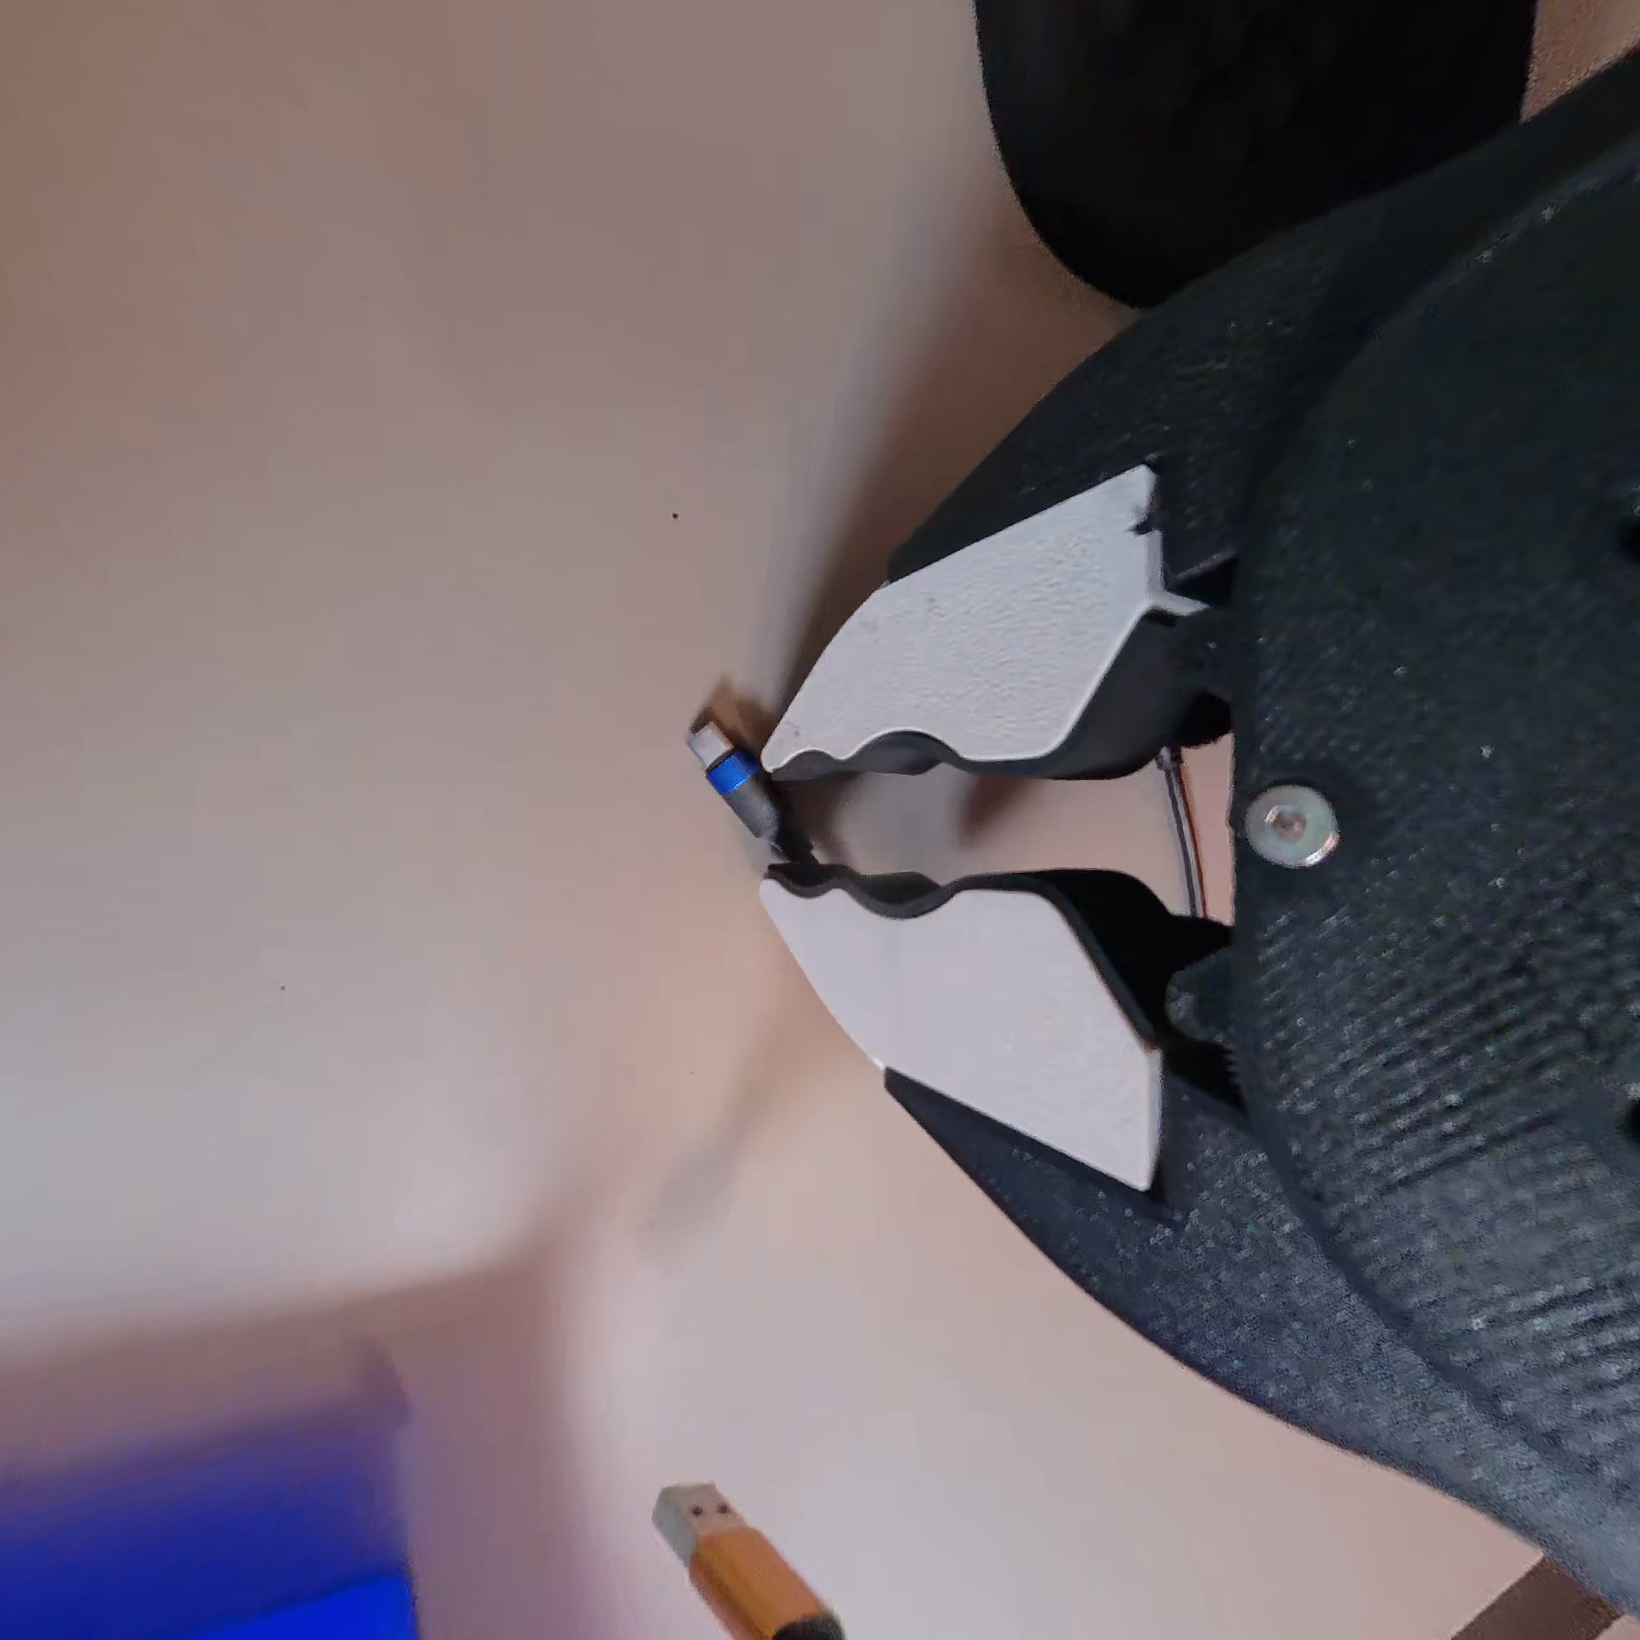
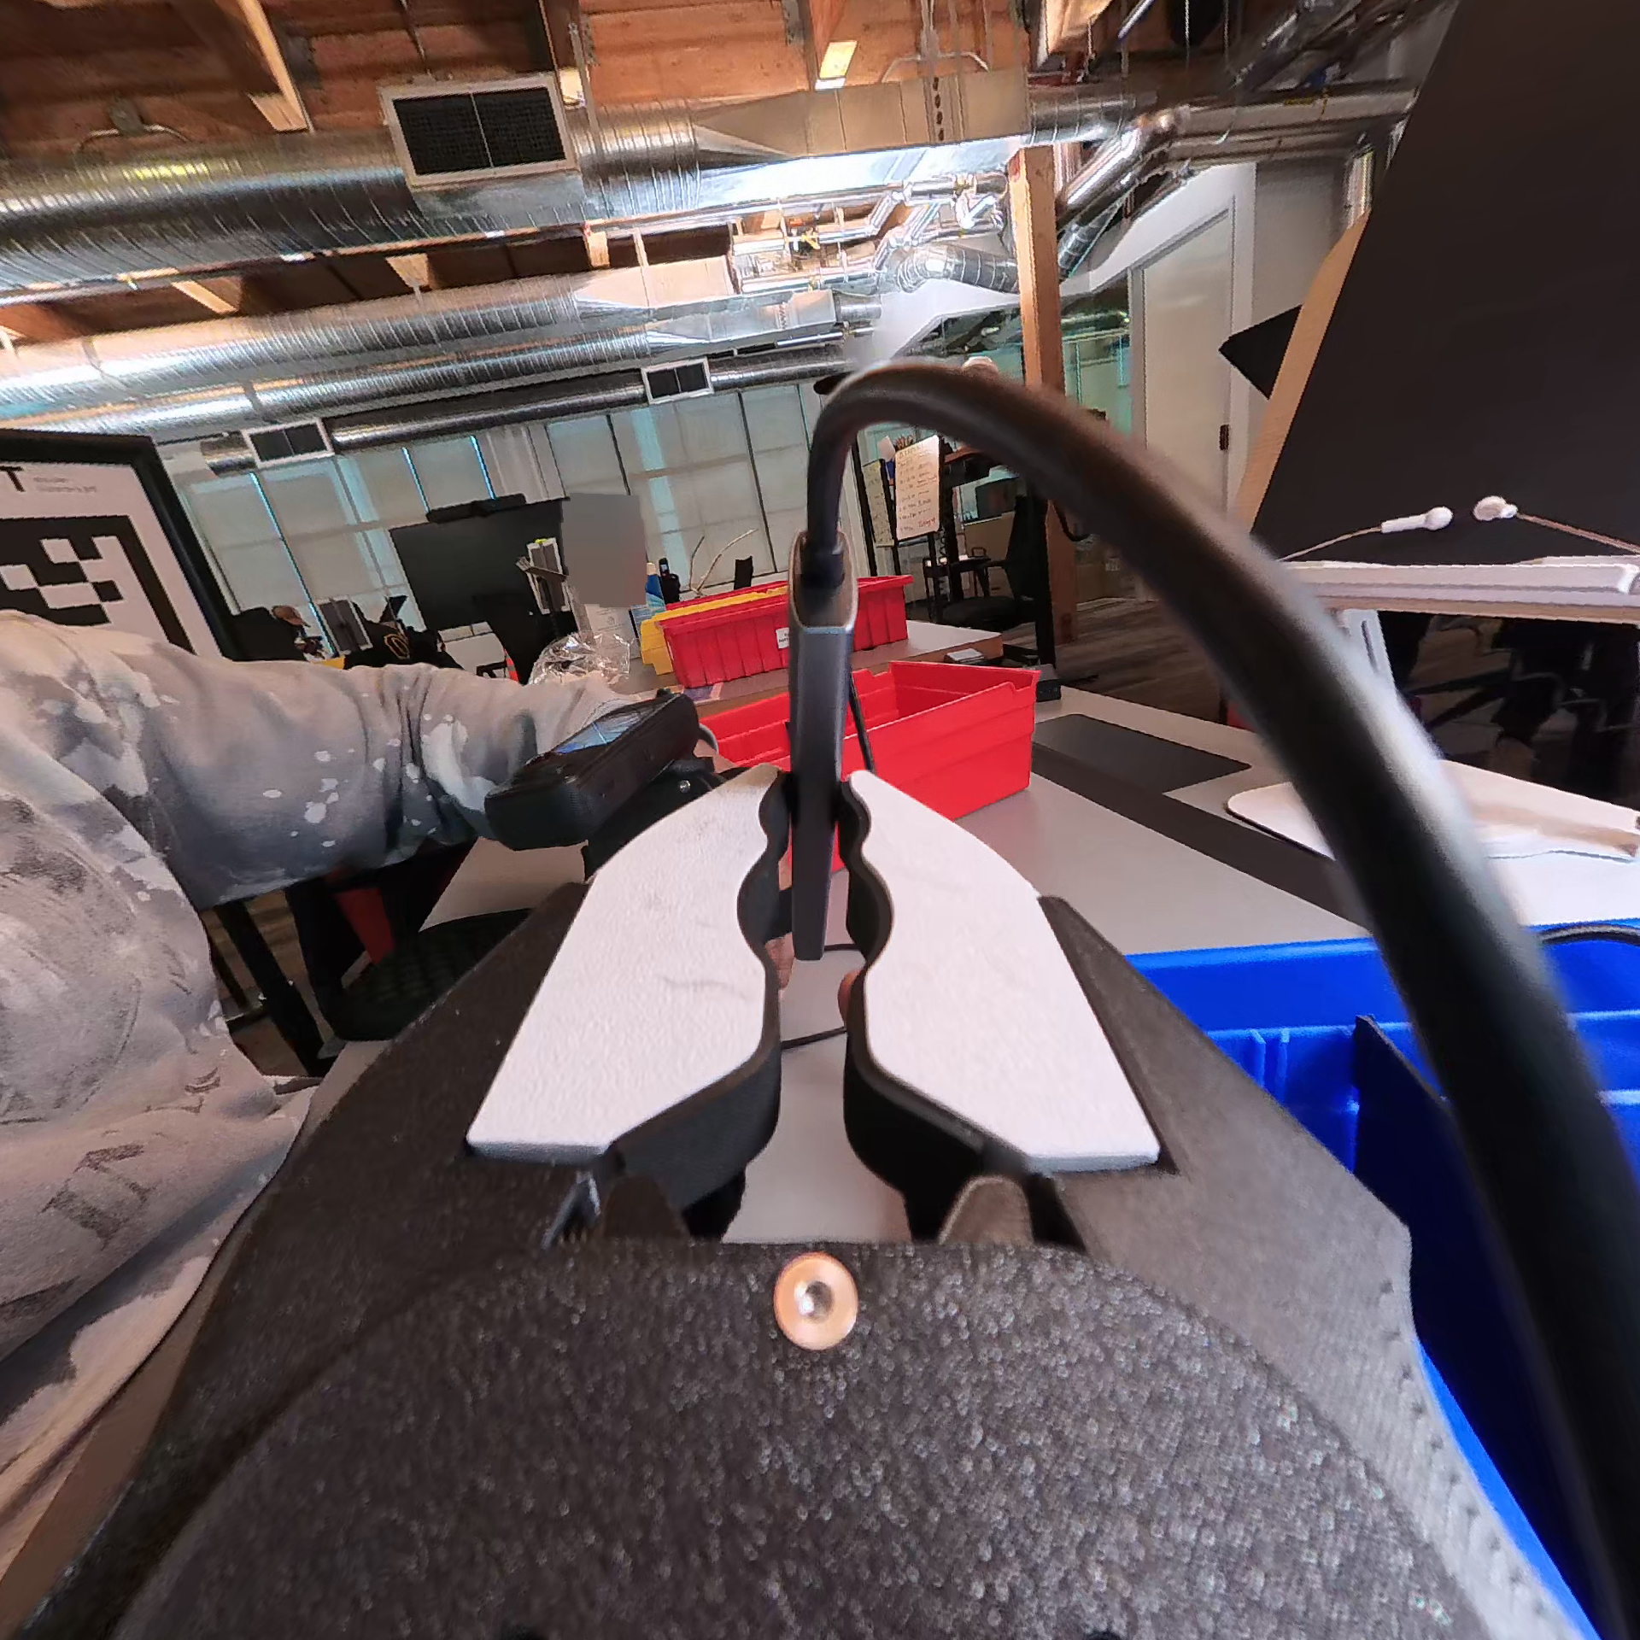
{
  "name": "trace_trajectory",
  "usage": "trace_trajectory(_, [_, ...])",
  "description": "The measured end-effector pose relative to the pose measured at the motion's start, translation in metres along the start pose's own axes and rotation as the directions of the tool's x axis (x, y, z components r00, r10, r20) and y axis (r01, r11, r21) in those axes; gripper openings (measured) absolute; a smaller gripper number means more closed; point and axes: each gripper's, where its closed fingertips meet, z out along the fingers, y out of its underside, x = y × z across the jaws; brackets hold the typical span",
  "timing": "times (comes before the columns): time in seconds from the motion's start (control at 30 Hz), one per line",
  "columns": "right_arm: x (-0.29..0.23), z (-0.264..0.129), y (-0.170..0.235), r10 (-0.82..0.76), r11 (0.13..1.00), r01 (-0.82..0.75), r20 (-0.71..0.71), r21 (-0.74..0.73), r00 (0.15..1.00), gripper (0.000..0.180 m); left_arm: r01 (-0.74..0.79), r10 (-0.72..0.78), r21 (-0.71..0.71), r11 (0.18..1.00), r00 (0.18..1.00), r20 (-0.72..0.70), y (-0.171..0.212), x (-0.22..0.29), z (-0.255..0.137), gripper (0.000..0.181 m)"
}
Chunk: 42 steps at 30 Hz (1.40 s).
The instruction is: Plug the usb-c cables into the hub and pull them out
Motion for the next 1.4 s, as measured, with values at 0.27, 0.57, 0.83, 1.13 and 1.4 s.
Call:
trace_trajectory(0.27, [0.001,0.005,0.009,-0.054,0.997,0.052,-0.03,-0.062,0.998,0.009,0.288,-0.29,0.116,0.951,0.957,-0.002,-0.013,-0.008,0.005,0.012])
trace_trajectory(0.57, [-0.011,0.019,0.058,-0.347,0.87,0.332,0.027,-0.365,0.938,0.009,0.626,-0.551,0.566,0.536,0.767,-0.327,-0.064,-0.001,-0.065,0.006])
trace_trajectory(0.83, [-0.05,0.024,0.115,-0.274,0.732,0.39,0.283,-0.559,0.919,0.01,0.642,-0.584,0.503,0.579,0.757,-0.294,-0.061,0.003,-0.079,0.006])
trace_trajectory(1.13, [-0.069,0.023,0.144,-0.165,0.636,0.388,0.374,-0.667,0.913,0.009,0.635,-0.546,0.321,0.703,0.771,-0.329,-0.071,0.006,-0.05,0.006])
trace_trajectory(1.4, [-0.071,0.023,0.149,-0.163,0.589,0.409,0.393,-0.697,0.905,0.009,0.66,-0.529,0.318,0.68,0.743,-0.41,-0.074,0.01,-0.042,0.006])
